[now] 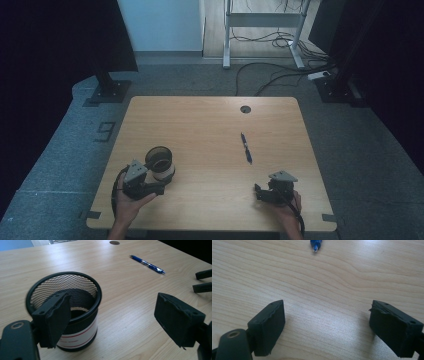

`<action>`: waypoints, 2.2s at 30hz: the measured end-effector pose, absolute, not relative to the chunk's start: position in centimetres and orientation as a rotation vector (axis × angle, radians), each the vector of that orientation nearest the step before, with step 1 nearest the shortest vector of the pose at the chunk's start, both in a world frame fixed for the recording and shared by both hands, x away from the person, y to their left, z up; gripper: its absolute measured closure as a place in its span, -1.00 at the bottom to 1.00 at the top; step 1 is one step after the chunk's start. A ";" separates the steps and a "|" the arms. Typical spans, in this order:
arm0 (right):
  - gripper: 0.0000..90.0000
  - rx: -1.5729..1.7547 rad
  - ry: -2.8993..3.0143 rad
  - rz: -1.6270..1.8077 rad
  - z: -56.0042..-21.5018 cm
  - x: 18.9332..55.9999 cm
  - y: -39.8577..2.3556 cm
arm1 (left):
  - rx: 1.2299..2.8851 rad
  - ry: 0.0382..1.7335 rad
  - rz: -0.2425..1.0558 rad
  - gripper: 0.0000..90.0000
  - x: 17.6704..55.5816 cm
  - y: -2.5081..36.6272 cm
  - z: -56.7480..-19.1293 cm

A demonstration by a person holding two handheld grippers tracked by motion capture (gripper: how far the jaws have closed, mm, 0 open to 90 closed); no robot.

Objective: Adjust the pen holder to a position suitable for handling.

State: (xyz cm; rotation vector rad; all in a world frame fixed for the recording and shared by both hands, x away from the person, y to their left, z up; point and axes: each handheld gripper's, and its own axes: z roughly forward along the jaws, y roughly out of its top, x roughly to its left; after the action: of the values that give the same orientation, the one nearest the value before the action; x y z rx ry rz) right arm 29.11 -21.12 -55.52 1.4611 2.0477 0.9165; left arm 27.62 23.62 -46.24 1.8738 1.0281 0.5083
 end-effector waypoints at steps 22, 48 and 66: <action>-0.72 1.464 2.045 0.915 -55.5 29.1 -21.1 | 1.838 1.129 0.501 -0.86 28.7 27.8 -46.8; -0.72 1.464 2.044 0.914 -55.5 29.1 -21.1 | 1.919 1.172 0.488 -0.86 31.2 26.7 -50.6; -0.72 1.464 2.044 0.914 -55.5 29.1 -21.1 | 1.952 1.146 0.542 -0.87 33.9 24.3 -52.1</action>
State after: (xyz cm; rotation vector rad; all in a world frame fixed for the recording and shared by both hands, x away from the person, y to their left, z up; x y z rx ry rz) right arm 29.13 -21.14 -55.52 1.4643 2.0437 0.9143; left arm 33.92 24.32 -52.11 1.9520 1.1462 0.5423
